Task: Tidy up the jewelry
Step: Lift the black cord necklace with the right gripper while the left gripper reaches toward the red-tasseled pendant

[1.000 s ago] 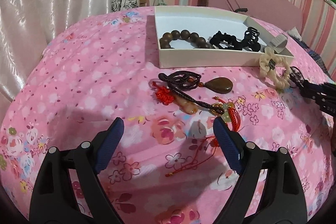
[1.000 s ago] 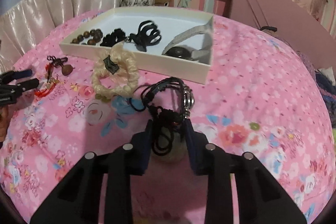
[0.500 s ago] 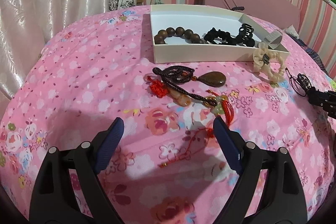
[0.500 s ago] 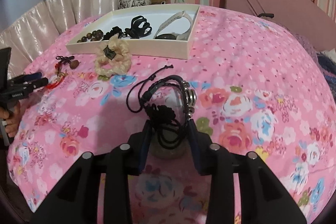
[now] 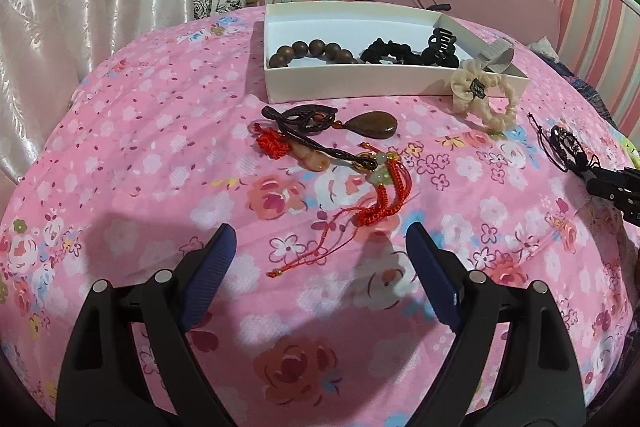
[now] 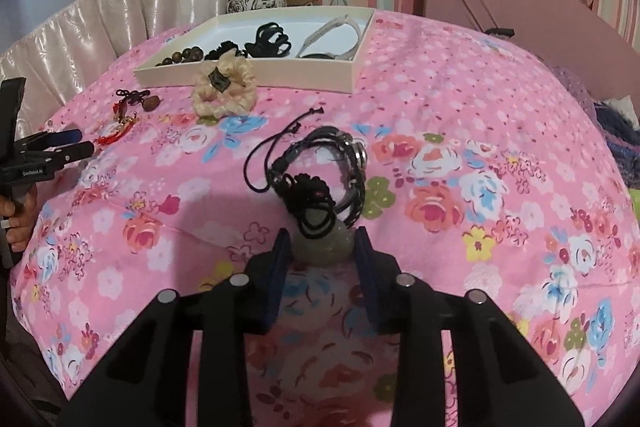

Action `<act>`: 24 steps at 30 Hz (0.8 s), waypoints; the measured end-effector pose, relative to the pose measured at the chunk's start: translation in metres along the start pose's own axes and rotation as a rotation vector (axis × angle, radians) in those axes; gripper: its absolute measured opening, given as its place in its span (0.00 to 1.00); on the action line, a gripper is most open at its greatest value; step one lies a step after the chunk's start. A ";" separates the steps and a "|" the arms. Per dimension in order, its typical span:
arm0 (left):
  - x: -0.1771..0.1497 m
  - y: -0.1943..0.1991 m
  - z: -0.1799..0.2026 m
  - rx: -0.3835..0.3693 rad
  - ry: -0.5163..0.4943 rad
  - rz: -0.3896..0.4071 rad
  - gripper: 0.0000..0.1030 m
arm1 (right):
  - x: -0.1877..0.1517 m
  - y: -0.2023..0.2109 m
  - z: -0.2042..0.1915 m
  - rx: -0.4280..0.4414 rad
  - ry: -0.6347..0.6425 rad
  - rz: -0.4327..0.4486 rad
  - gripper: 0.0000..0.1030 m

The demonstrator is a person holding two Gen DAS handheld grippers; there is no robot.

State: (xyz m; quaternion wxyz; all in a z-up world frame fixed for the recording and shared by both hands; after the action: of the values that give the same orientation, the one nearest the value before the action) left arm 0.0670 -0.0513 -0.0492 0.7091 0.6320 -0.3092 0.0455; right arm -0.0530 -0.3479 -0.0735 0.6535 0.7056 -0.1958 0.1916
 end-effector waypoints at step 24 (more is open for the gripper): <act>0.011 -0.011 0.023 -0.068 -0.067 -0.037 0.31 | 0.012 0.034 -0.011 0.147 -0.002 0.150 0.32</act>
State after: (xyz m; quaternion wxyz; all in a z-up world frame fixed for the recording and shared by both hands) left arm 0.0717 -0.0786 -0.0528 0.7201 0.6144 -0.3224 0.0007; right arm -0.0611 -0.3397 -0.0375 0.5836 0.7352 -0.2340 0.2531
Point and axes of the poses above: each gripper's, at about its wrist camera, not at the fingertips, and y roughly against the way its jaws point, z to its right, x to its top, the point moved 1 cm from there along -y, roughly the way its jaws point, and after that the axes turned 12 degrees about -z, right-handed, at the moved point
